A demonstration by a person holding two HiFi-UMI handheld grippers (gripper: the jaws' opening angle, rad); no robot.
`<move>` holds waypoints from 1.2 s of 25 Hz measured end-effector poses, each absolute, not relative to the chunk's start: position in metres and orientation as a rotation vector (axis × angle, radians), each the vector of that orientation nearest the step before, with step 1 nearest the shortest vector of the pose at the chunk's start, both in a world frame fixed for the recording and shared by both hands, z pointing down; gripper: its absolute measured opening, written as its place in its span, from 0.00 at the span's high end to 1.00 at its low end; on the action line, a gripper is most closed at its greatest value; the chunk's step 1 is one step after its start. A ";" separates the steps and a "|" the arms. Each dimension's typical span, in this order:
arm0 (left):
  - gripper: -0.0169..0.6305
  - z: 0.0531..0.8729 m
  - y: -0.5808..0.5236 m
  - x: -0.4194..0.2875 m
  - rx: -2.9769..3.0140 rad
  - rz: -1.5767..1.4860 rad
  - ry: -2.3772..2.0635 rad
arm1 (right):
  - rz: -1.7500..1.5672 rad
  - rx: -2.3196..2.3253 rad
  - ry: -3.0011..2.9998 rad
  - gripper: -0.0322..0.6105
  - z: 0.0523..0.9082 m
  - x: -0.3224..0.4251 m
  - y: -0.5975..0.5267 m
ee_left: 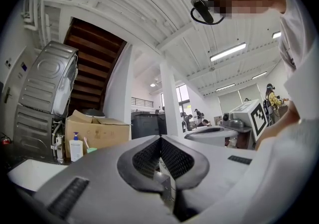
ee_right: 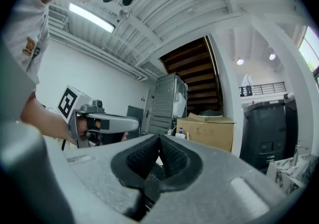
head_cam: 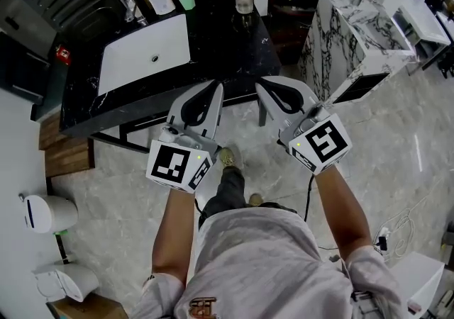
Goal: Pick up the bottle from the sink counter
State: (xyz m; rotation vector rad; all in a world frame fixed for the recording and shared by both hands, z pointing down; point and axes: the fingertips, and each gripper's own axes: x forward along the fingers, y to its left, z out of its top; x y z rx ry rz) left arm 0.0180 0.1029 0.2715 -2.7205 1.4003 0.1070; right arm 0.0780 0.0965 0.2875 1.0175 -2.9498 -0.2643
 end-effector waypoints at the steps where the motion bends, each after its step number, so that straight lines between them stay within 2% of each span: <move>1: 0.97 0.272 0.095 0.017 -2.722 0.111 1.398 | -0.265 1.019 -2.946 0.95 0.289 0.077 0.089; 18: 0.97 0.279 -0.106 -0.028 -2.805 0.153 1.246 | -0.245 1.136 -2.817 0.95 0.301 0.027 -0.122; 30: 0.97 0.292 -0.184 -0.032 -2.894 0.177 1.130 | -0.207 1.216 -2.730 0.95 0.311 0.014 -0.209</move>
